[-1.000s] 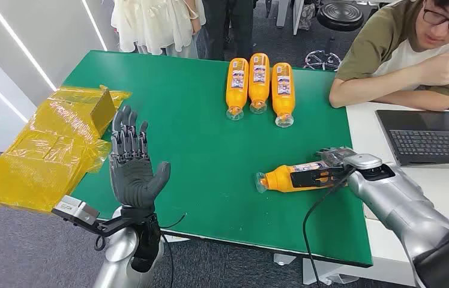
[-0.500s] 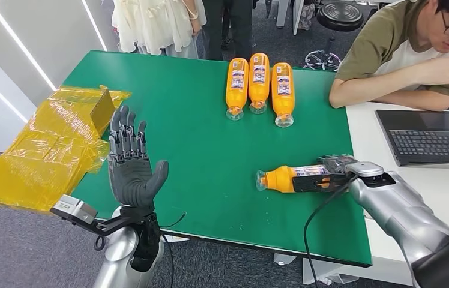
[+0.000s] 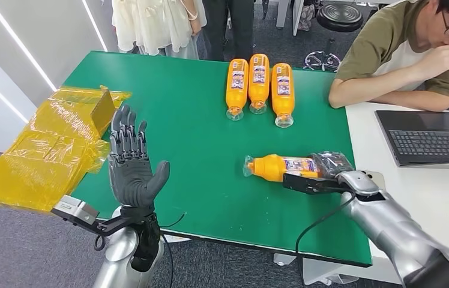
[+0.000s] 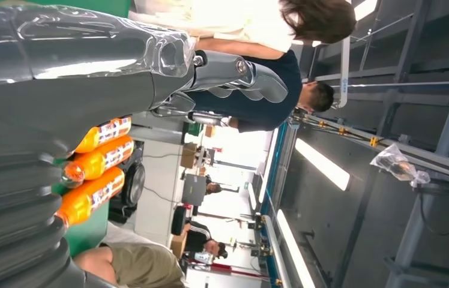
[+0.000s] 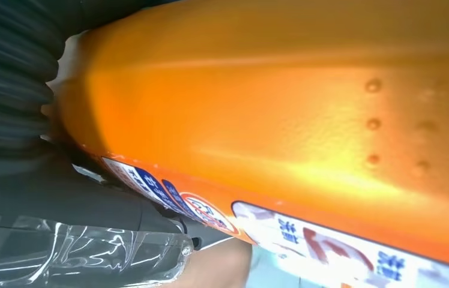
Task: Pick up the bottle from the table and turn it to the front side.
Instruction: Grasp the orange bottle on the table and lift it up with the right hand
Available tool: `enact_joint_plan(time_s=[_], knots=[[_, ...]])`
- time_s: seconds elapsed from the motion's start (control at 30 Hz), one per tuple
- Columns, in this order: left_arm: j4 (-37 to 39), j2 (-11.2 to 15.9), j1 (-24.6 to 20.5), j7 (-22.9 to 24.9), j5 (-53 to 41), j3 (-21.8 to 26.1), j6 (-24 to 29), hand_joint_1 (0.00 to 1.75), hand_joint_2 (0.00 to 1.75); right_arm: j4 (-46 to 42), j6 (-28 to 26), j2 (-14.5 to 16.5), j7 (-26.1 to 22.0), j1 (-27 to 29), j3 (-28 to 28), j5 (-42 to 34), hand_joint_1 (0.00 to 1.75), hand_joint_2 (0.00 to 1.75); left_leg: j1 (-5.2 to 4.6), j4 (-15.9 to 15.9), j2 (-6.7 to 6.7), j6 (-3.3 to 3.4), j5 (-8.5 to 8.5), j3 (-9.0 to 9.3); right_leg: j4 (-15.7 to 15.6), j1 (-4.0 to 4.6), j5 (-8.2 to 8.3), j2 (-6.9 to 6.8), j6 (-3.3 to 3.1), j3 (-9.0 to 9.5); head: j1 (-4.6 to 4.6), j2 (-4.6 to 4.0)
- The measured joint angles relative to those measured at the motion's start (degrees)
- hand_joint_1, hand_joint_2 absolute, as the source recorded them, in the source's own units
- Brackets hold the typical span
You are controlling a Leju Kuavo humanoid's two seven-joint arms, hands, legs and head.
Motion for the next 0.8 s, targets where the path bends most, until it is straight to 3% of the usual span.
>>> enact_joint_plan(time_s=[0.17,0.37,0.5,0.7,0.8], knots=[[1.0,-0.1,-0.5,0.0,-0.6,0.0,1.4,0.00,1.75,-10.1,-18.0,4.9,-4.6,9.0,-10.6,-8.2,1.75,1.75,0.01,0.0,0.02,-0.01,-0.01,0.01,0.0,0.02,-0.05,0.02,-0.02,-0.12,-0.04,0.00],[4.1,-0.2,-1.4,0.0,0.1,-1.1,0.8,0.00,1.75,-24.9,-28.1,8.8,-12.6,19.5,-20.8,-14.4,1.75,1.75,0.02,-0.1,-0.17,-0.02,-0.02,-0.07,0.0,0.05,-0.19,-0.24,-0.06,-0.11,-0.03,0.00],[6.5,-0.2,-1.9,0.5,0.0,-2.5,-1.1,0.00,1.75,-33.5,-30.4,10.7,-17.0,26.9,-25.0,-15.4,1.75,1.75,0.00,-0.1,-0.12,-0.08,-0.10,-0.10,0.0,0.01,-0.20,-0.17,-0.04,-0.13,-0.02,0.00],[9.4,-0.3,-2.6,1.5,-0.5,-4.2,-2.9,0.00,1.75,-41.4,-30.3,12.7,-16.0,33.4,-26.2,-14.1,1.75,1.75,-0.01,-0.1,-0.08,-0.09,-0.15,-0.07,-0.1,0.00,-0.20,-0.13,-0.04,-0.15,-0.03,0.00],[10.5,-0.3,-3.0,2.1,-1.2,-5.3,-7.4,0.00,1.75,-42.6,-26.9,13.1,-14.5,34.4,-26.3,-15.5,1.75,1.75,-0.01,-0.1,-0.07,-0.09,-0.14,-0.07,-0.1,0.00,-0.20,-0.11,-0.04,-0.15,-0.02,0.00]])
